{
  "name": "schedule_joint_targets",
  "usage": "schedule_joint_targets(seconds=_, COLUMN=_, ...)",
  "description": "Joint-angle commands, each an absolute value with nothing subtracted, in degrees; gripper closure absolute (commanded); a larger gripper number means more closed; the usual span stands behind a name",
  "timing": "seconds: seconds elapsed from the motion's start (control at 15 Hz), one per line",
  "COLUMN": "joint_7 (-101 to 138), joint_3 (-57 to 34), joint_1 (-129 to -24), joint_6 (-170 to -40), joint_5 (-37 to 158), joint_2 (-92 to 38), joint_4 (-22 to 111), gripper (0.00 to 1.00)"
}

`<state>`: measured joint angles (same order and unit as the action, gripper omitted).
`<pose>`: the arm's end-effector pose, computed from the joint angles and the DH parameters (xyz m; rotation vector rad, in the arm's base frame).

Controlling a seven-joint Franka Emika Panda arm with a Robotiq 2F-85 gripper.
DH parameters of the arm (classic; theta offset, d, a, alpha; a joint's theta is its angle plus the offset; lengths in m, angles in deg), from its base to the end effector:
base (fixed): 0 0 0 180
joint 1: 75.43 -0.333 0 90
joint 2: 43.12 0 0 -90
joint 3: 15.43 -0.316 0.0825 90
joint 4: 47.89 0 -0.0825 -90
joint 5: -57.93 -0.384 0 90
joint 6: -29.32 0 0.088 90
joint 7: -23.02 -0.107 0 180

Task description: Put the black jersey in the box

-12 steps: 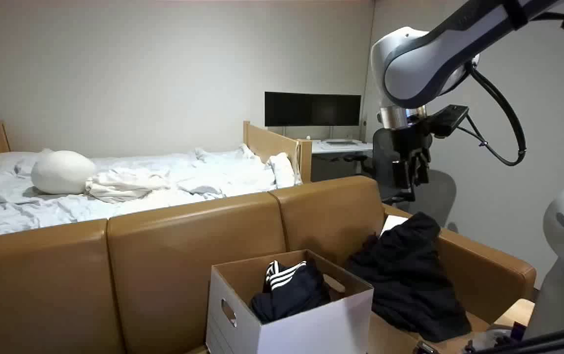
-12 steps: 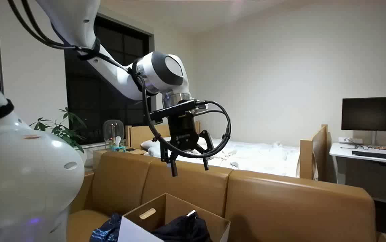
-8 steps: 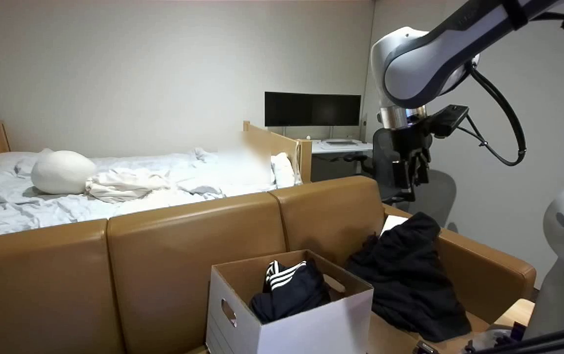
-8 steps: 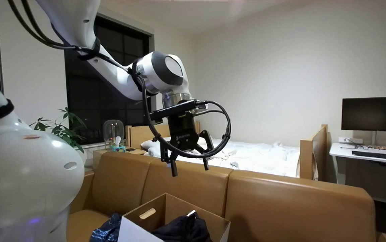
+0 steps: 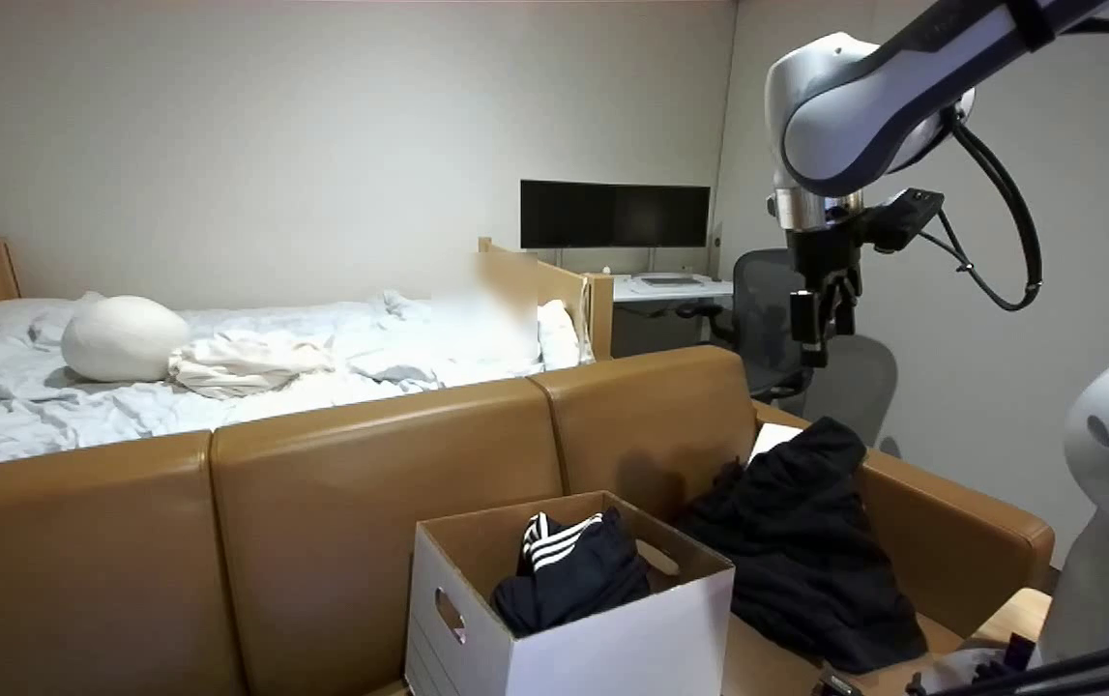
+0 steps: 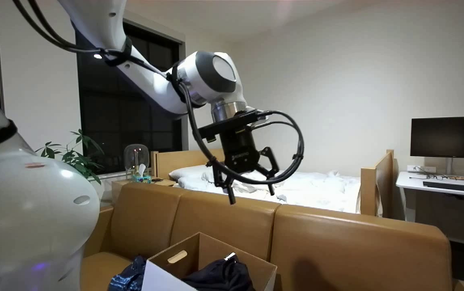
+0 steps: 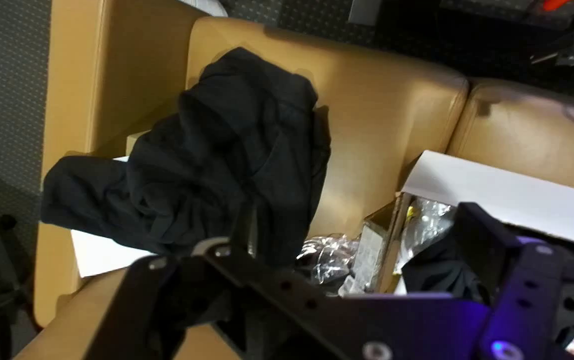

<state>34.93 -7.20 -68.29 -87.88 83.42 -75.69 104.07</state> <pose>0.3431 -0.1173 0.4178 2.8286 0.2503 -0.1483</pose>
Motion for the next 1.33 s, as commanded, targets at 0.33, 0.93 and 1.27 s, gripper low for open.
schedule_joint_targets(seconds=0.33, joint_7=48.68, joint_3=11.54, joint_1=-66.84, joint_6=-100.21, joint_5=67.46, joint_2=-64.07, joint_4=87.95, gripper=0.00)
schedule_joint_targets(seconds=0.93, joint_7=48.41, joint_3=8.76, joint_1=-63.52, joint_6=-99.75, joint_5=68.09, joint_2=-67.18, joint_4=90.17, gripper=0.00)
schedule_joint_targets(seconds=1.27, joint_7=43.60, joint_3=7.26, joint_1=-65.85, joint_6=-97.59, joint_5=63.80, joint_2=-55.98, joint_4=81.97, gripper=0.00)
